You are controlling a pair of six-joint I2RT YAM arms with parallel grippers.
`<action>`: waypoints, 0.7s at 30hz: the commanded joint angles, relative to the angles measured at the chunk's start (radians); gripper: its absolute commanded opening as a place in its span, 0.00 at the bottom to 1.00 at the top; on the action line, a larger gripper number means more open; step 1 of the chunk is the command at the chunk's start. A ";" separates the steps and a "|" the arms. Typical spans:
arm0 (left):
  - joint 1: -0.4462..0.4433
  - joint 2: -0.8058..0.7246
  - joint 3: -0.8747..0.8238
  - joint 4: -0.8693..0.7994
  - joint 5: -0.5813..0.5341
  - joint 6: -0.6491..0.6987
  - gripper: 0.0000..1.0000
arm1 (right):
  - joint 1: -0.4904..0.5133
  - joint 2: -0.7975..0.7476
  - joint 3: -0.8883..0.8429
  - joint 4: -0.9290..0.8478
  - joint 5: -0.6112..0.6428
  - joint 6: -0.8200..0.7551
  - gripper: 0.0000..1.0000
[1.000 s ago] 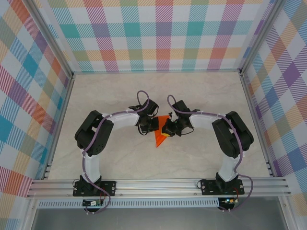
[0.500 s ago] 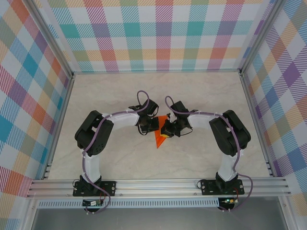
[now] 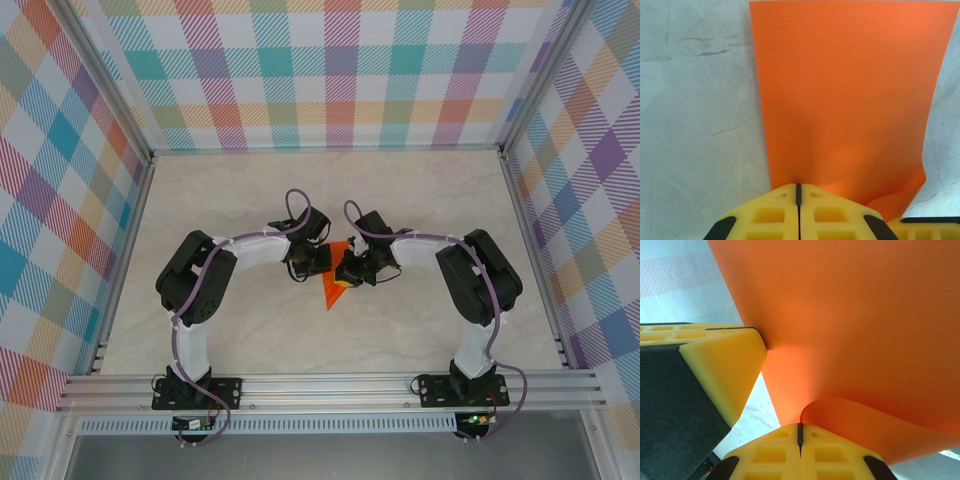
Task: Fold a paper plane with a square sheet of paper (pick it up from the middle)
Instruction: Third fold the triangle at the center of the table.
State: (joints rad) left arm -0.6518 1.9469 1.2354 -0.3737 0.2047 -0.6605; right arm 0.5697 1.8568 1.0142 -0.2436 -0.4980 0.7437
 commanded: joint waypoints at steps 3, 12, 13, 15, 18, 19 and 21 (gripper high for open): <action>0.008 0.000 0.006 -0.051 0.018 0.016 0.06 | 0.006 0.024 0.026 -0.019 0.005 -0.021 0.05; 0.007 0.000 0.007 -0.053 0.019 0.017 0.06 | 0.006 0.034 0.027 -0.015 0.002 -0.021 0.05; 0.009 -0.001 0.006 -0.054 0.019 0.016 0.06 | 0.007 0.035 0.027 -0.013 0.000 -0.021 0.05; 0.008 -0.002 0.006 -0.054 0.019 0.016 0.06 | 0.007 0.036 0.027 -0.013 0.000 -0.021 0.05; 0.007 -0.002 0.006 -0.053 0.019 0.016 0.06 | 0.007 0.041 0.027 -0.015 0.000 -0.023 0.05; 0.007 -0.004 0.006 -0.054 0.019 0.016 0.06 | 0.007 0.043 0.027 -0.015 0.000 -0.023 0.05; 0.007 -0.003 0.004 -0.053 0.019 0.016 0.06 | 0.007 0.047 0.026 -0.015 0.000 -0.024 0.05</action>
State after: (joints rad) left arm -0.6510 1.9469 1.2354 -0.3737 0.2077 -0.6605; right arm 0.5697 1.8812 1.0222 -0.2474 -0.4984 0.7425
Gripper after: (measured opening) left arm 0.060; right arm 0.054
